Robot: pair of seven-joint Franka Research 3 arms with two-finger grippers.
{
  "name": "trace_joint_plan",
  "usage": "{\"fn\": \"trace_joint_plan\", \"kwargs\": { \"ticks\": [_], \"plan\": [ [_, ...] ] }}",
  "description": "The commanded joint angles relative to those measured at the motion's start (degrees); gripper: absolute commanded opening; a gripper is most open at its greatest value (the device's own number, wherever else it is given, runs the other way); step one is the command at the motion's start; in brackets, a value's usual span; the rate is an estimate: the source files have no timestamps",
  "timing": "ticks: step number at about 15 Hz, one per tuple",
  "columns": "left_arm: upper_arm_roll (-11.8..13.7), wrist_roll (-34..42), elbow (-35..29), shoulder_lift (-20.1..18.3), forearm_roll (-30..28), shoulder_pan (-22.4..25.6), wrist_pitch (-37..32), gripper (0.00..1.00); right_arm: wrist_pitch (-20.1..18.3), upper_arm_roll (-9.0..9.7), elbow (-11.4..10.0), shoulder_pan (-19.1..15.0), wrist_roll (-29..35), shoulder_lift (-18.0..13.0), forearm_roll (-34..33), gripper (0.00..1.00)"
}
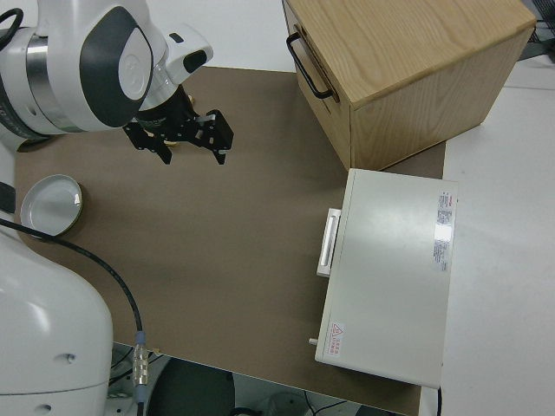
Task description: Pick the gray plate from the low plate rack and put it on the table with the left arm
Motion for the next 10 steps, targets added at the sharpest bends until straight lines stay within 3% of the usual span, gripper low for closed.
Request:
{"fn": "trace_joint_plan", "kwargs": {
  "ticks": [1,10],
  "plan": [
    [0.5,-1.0,4.4,-1.0,1.5,-0.9,0.4,0.99,-0.9,0.38,0.3,-0.8,-0.2,-0.3,0.2,0.990],
    [1.1,4.3,9.9,-0.9,-1.5,-0.2,0.2,1.00,-0.9,0.38,0.3,-0.8,-0.2,-0.3,0.2,0.987]
  ]
}}
